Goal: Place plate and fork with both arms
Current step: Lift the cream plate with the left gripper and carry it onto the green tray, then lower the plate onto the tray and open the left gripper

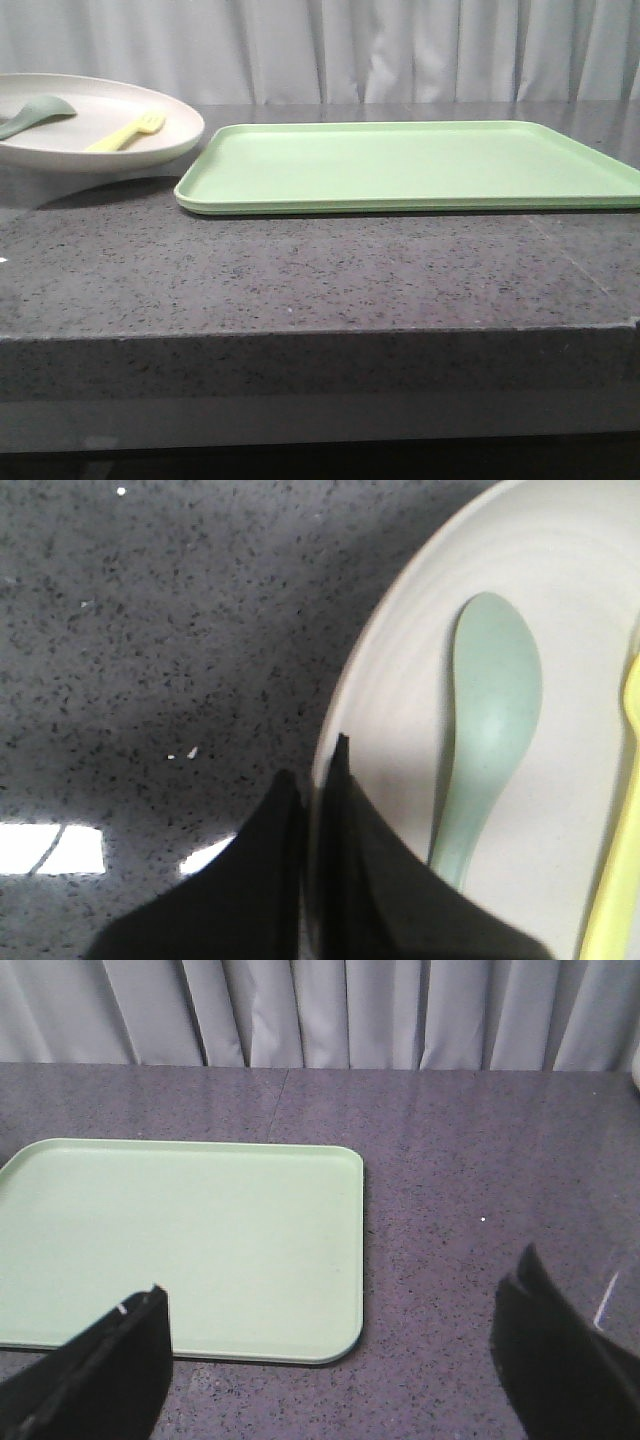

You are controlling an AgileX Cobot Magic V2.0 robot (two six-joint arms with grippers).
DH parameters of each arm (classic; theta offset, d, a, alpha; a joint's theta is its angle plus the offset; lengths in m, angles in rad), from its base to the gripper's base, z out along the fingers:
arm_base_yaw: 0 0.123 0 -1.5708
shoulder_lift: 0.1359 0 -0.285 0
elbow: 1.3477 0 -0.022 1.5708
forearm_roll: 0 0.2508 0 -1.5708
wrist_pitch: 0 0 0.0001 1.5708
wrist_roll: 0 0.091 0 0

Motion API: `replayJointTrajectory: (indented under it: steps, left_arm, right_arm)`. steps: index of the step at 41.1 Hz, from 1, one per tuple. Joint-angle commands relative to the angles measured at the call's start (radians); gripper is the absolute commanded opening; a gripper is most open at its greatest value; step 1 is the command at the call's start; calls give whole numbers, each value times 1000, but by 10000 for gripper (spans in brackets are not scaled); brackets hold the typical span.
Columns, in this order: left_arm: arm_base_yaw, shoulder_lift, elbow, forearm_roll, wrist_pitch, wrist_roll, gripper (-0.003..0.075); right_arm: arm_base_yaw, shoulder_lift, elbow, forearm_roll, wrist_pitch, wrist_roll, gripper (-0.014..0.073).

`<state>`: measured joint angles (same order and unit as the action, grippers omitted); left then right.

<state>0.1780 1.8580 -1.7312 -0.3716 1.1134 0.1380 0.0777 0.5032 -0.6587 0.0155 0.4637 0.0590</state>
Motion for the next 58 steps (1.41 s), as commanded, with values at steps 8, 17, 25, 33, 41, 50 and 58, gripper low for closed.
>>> replayJointTrajectory:
  steps: [8, 17, 25, 33, 41, 50, 58]
  left_arm:
    - [-5, -49, -46, -183, 3, -3, -18]
    - [-89, -49, -46, -209, -11, -22, -18]
    - [-212, -43, -46, -209, -77, -94, -18]
    - [-332, -22, -46, -209, -138, -153, -18]
    - [-448, 26, -46, -225, -221, -206, -18]
    - [-535, 83, -50, -280, -323, -224, -18]
    - [-576, 139, -97, -292, -330, -230, -18]
  right_arm:
    - [-4, 11, -38, 0, -85, -5, 655]
    - [-4, 11, -38, 0, -86, -5, 655]
    - [-4, 11, -38, 0, -86, -5, 655]
    - [-4, 11, -38, 0, -86, -5, 655]
    - [-4, 11, -38, 0, -86, -5, 655]
    - [-4, 11, -38, 0, -86, -5, 655]
    - [-1, 11, -38, 0, -85, -5, 655]
